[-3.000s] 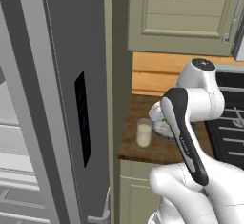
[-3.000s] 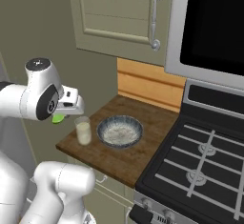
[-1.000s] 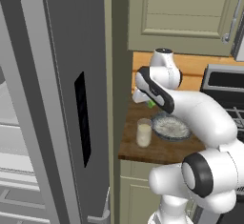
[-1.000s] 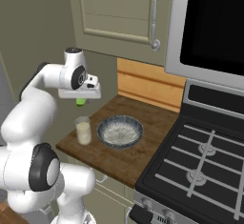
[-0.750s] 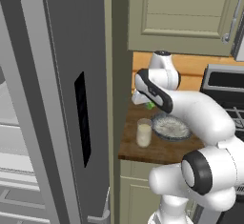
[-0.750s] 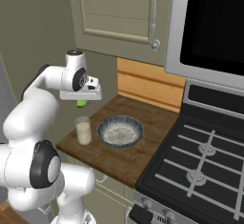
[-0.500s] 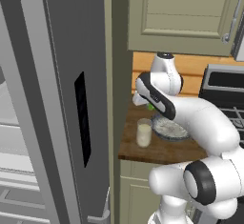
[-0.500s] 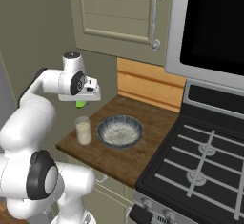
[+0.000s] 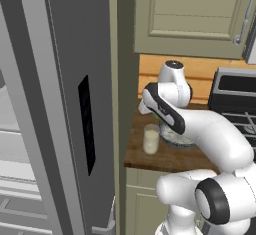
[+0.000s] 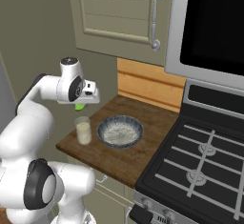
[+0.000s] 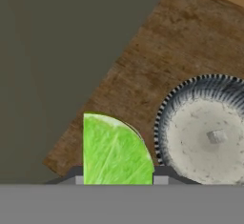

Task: Grab a lemon wedge from the fridge and one ice cube from the ice bowl, and put them in the glass of lemonade.

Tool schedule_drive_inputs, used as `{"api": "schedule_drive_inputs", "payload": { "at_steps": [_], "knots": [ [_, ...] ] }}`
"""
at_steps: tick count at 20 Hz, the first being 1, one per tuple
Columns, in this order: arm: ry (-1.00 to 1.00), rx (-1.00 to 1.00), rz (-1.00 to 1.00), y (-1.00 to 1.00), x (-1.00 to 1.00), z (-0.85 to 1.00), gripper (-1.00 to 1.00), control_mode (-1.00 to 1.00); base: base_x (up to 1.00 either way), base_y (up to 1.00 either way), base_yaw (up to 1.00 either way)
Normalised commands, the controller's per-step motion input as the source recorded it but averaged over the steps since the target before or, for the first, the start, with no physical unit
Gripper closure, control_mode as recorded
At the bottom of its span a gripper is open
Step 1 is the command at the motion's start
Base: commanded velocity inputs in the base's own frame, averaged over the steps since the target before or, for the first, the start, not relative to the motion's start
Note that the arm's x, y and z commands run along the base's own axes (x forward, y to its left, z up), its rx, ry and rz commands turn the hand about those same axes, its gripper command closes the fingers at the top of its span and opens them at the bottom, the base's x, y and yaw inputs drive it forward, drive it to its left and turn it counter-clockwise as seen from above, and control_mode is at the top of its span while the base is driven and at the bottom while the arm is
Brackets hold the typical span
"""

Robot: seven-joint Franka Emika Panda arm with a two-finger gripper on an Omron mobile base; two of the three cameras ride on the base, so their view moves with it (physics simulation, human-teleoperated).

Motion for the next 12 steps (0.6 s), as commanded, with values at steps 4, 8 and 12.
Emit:
{"api": "schedule_drive_inputs", "payload": {
  "at_steps": [4, 8, 12],
  "knots": [
    [0.0, 0.0, 0.0, 0.08, 0.01, -0.06, 1.0, -1.0, 0.0, 0.0, 0.0],
    [0.03, 0.0, 0.0, 0.0, 0.17, 0.0, 1.0, -1.0, 0.0, 0.0, 0.0],
    [0.0, 0.0, 0.01, -0.02, 0.19, 0.0, 1.0, -1.0, 0.0, 0.0, 0.0]
  ]
}}
